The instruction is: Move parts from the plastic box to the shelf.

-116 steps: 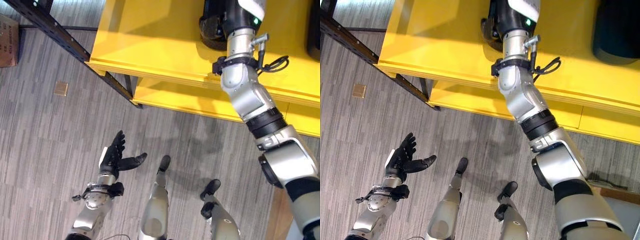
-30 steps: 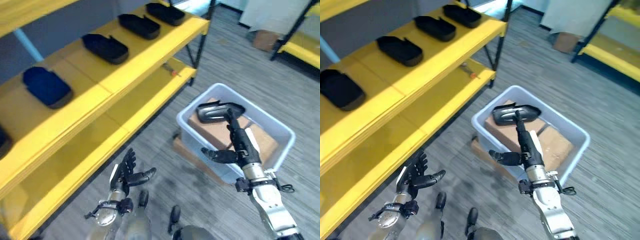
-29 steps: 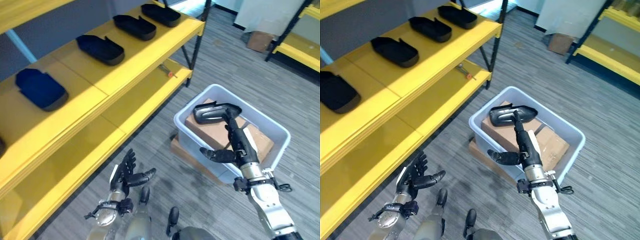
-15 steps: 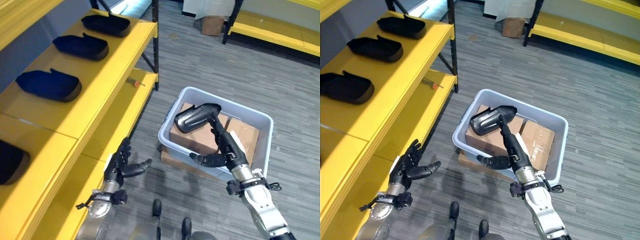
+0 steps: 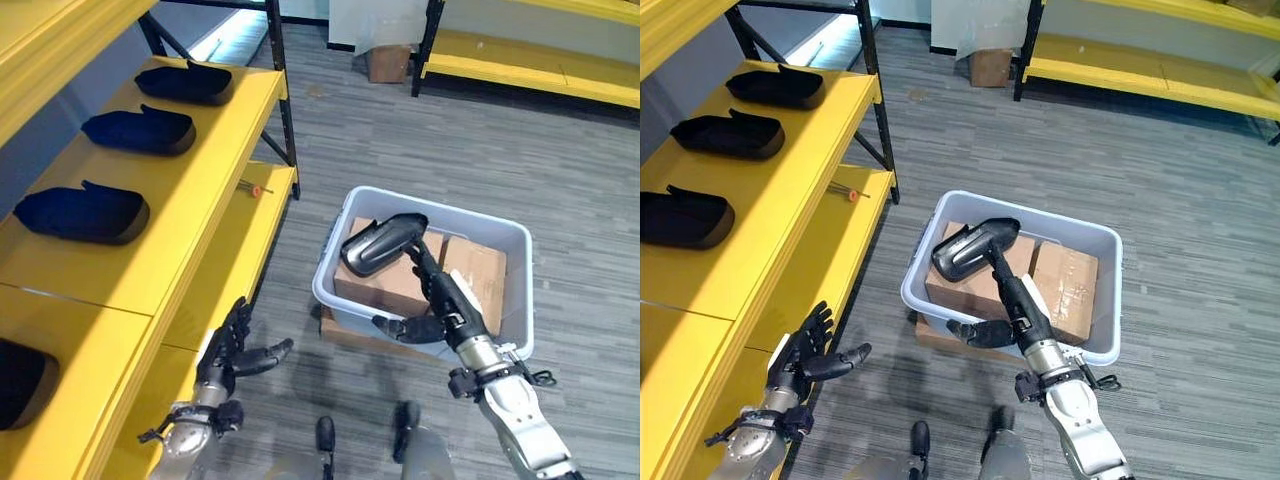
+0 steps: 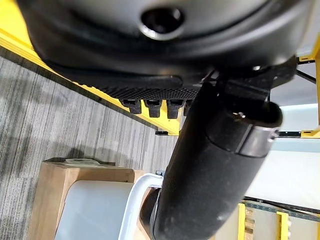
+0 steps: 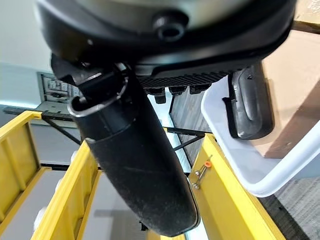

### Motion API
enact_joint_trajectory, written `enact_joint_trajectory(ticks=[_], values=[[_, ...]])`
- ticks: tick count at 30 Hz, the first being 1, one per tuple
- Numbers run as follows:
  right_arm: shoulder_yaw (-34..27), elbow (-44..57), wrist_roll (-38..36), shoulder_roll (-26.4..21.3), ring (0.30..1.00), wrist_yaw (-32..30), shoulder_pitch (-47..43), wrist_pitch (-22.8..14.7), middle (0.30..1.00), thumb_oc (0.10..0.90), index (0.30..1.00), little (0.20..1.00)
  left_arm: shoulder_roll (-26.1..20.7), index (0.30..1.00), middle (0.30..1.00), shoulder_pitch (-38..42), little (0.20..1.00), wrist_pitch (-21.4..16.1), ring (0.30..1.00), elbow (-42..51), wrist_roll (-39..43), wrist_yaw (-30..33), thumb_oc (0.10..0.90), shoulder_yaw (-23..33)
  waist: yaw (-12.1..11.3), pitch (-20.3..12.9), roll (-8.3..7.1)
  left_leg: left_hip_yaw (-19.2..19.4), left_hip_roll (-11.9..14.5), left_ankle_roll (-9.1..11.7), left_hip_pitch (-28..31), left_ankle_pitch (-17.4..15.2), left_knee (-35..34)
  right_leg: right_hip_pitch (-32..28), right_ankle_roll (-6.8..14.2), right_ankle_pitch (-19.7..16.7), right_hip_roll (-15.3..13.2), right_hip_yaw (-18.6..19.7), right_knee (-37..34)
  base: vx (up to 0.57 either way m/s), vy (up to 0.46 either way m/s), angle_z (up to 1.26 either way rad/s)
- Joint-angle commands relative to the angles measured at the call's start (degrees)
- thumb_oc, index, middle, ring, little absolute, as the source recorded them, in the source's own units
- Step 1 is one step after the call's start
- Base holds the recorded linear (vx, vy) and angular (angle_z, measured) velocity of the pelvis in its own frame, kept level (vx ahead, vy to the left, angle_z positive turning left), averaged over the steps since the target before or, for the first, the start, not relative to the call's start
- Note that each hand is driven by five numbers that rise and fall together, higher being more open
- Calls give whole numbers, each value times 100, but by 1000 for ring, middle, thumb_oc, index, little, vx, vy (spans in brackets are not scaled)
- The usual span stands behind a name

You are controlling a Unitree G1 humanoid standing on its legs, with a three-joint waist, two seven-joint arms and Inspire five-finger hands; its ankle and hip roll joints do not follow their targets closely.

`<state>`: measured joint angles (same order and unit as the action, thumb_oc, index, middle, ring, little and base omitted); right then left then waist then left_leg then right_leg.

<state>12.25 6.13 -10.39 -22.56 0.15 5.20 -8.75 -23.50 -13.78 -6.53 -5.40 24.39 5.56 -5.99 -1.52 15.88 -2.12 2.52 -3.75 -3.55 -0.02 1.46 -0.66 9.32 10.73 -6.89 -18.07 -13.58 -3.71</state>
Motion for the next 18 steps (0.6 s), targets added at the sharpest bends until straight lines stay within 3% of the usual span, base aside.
enact_joint_trajectory(ticks=[1,10,18], values=[[-265,438,-54,-20,1000,-101,-510,-539,1000,900,1000,1000,-114,1000,1000,8,1000,-511,1000,753,-30,-218,900,276,-52,-380,-263,-438,739,447,304,-556,-43,-432,96,-447,389,-306,145,210,-249,70],[-306,515,-216,-207,1000,-60,-389,-543,1000,900,1000,1000,-104,1000,1000,-280,1000,-417,1000,918,75,-335,900,357,-54,-451,-214,-541,1428,874,208,-256,-299,-626,-158,73,857,-774,59,120,-199,31],[-329,453,-173,-361,1000,-270,-694,-543,1000,900,1000,1000,-165,1000,1000,-335,1000,-406,1000,1069,140,-300,900,341,-166,-307,-184,-571,1661,1062,-27,-17,-426,-478,-242,228,1028,-887,118,32,-90,3]])
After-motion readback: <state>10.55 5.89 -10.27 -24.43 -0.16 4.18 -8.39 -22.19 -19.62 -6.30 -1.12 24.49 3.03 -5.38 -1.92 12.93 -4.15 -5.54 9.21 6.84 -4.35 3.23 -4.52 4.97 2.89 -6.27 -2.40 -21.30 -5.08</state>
